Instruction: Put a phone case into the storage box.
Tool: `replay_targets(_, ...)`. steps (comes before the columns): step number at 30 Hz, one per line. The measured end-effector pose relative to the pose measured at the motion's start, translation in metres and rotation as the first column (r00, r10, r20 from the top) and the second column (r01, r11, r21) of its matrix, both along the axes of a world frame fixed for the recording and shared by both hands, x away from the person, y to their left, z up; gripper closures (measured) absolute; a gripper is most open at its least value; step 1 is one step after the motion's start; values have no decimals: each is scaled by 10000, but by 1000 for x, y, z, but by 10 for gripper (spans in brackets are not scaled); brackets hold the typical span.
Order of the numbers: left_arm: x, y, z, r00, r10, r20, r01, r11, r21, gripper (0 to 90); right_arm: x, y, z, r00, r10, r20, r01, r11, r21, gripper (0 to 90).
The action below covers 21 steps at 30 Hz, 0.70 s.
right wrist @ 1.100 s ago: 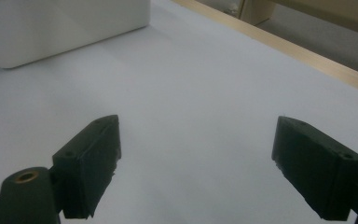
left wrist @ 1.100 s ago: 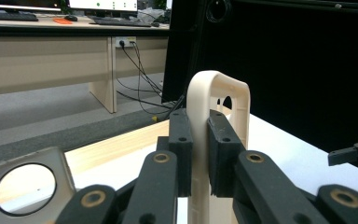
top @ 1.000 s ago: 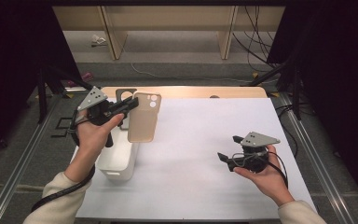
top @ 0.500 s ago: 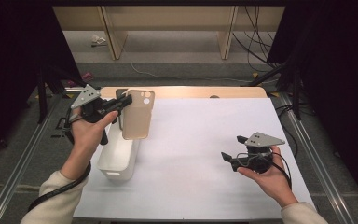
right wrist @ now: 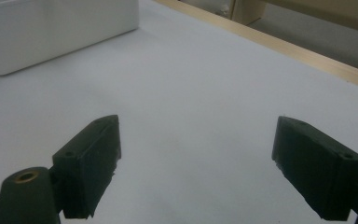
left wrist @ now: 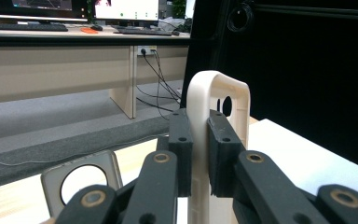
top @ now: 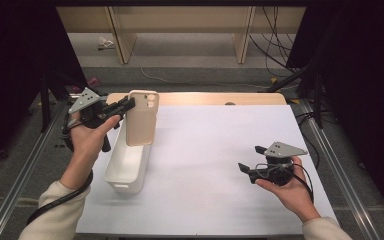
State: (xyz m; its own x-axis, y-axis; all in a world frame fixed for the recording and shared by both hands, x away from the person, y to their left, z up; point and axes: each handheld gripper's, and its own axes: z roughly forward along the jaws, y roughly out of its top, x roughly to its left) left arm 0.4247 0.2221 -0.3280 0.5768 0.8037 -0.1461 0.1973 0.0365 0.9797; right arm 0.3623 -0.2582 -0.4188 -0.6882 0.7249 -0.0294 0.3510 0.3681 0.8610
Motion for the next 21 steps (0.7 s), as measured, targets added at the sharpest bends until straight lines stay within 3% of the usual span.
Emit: replay_targets(21,25,14,-4,9998,144,135,-142,9998,-133,815,-1,-4,0,9999,-131,-26,131,9999,71,162)
